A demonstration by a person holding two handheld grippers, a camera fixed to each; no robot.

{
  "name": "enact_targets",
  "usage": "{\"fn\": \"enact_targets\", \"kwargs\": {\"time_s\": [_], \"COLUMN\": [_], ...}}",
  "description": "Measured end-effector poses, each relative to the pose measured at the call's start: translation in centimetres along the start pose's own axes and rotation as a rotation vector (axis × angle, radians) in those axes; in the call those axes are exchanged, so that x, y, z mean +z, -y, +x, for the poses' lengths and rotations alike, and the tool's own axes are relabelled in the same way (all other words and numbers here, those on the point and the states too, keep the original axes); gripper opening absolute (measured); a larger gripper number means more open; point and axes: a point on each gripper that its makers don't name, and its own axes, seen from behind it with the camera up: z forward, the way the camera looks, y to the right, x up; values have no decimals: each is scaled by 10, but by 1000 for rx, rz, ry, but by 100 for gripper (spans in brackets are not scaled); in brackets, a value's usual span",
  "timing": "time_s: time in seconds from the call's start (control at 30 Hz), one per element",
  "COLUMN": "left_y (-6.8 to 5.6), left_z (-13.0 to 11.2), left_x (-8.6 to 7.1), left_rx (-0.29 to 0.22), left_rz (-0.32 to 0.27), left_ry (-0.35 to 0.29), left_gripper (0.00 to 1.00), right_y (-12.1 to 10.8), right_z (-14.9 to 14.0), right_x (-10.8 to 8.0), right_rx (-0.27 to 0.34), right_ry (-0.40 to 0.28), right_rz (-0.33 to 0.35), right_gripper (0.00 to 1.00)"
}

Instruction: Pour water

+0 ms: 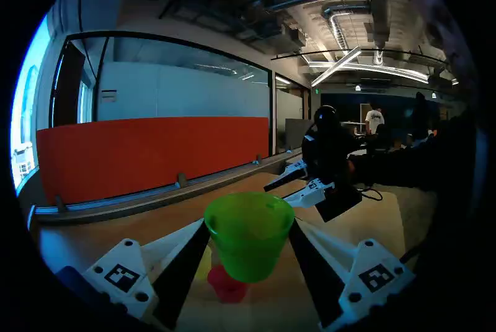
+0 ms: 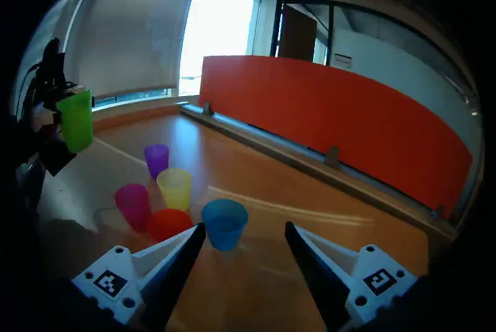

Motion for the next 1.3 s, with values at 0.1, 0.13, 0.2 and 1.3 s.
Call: {"fn": "enact_targets", "kwargs": {"time_s": [0.1,0.13,0.2,1.3], "left_y": [3,4,6,32], "left_z": [0,-1,-2,-22], "left_x": [-2,-3,-4,-12], "left_rx": [0,0,0,-32], "left_rz": [8,11,17,59], "left_ry": [1,1,2,11], "left_gripper": [87,87,87,87], "right_y": [-1,0,1,25], "right_z": [-6,-7,-11,-56], "right_x": [6,8,12,85], "right_rx": [2,4,6,6], "right_ry": [13,18,28,150], "right_rz": [6,10,18,107], "right_gripper": [99,99,99,99]}}
